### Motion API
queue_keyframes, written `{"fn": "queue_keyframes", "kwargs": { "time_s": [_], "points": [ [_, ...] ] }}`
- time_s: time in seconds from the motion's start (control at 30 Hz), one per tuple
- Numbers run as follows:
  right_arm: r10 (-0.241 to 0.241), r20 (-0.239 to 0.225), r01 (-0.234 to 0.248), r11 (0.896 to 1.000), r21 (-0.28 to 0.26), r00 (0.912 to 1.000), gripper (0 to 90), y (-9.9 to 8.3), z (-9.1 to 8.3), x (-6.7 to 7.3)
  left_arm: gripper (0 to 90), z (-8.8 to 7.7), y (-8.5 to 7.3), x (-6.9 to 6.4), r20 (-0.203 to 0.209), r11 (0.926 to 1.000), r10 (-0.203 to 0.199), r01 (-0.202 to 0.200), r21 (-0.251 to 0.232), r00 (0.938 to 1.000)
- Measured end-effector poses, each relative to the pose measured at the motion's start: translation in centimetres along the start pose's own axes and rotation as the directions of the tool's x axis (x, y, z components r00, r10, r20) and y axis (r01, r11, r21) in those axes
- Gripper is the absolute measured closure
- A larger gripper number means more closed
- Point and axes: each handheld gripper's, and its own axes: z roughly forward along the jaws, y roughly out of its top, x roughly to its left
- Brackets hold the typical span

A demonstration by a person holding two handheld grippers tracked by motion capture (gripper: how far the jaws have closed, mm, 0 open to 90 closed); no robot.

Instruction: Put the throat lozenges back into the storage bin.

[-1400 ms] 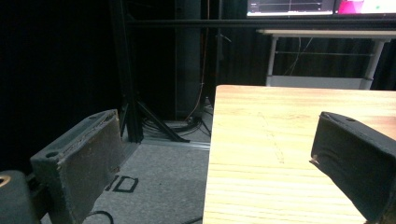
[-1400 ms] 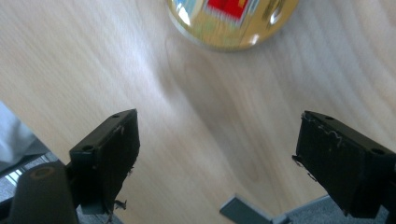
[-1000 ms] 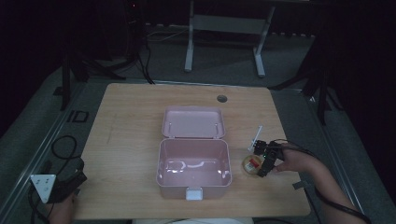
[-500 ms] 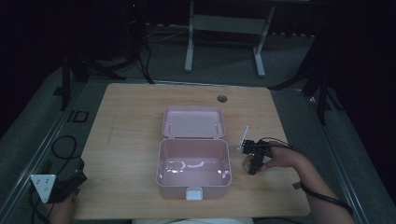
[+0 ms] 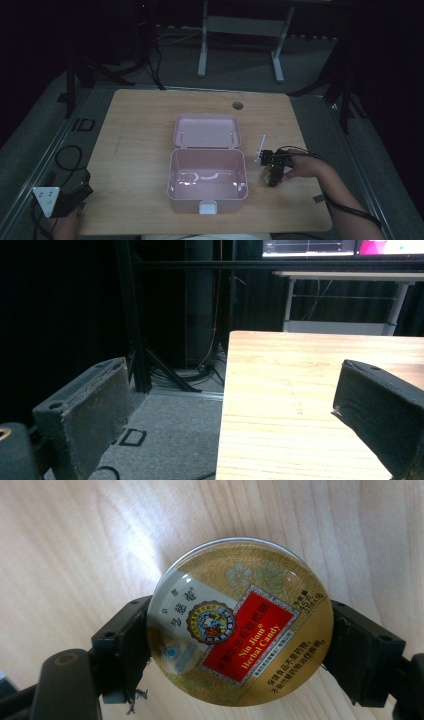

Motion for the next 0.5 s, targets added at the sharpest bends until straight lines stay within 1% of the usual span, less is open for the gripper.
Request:
{"fn": "queue_keyframes", "kwargs": {
  "time_s": [0.03,0.07,0.1,0.17,0.2,0.37,0.5],
  "points": [
    [0.0,0.0,0.0,1.0,0.0,1.0,20.0,0.0,0.0,0.0,2.6,0.0,0.0,0.0,0.0,1.0,0.0,0.0,0.0,1.0],
    [-0.014,-0.004,0.014,1.0,0.006,0.9999,20.0,-0.2,-0.6,0.2,2.6,0.0,0.0,0.0,-0.001,1.0,-0.003,0.003,0.0,1.0],
    [-0.014,-0.004,0.014,1.0,0.006,0.9999,20.0,-0.2,-0.6,0.2,2.6,0.0,0.0,0.0,-0.001,1.0,-0.004,0.004,0.0,1.0],
    [-0.019,-0.012,0.019,1.0,0.01,0.9998,20.0,-0.4,-1.2,0.4,2.6,0.0,0.0,0.0,-0.001,1.0,-0.004,0.004,-0.001,1.0],
    [-0.027,-0.009,0.027,1.0,0.014,0.9996,20.0,-0.6,-1.6,0.5,2.6,0.0,0.0,0.0,-0.001,1.0,0.0,0.0,0.001,1.0],
    [-0.031,-0.007,0.031,0.999,0.019,0.9995,20.0,-1.1,-3.9,0.9,2.6,0.0,0.0,0.0,-0.002,1.0,-0.004,0.004,0.001,1.0],
    [-0.043,-0.003,0.043,0.999,0.029,0.9991,20.0,-1.3,-6.1,1.5,2.6,0.0,0.0,0.0,-0.002,1.0,-0.003,0.003,0.001,1.0]
  ]
}}
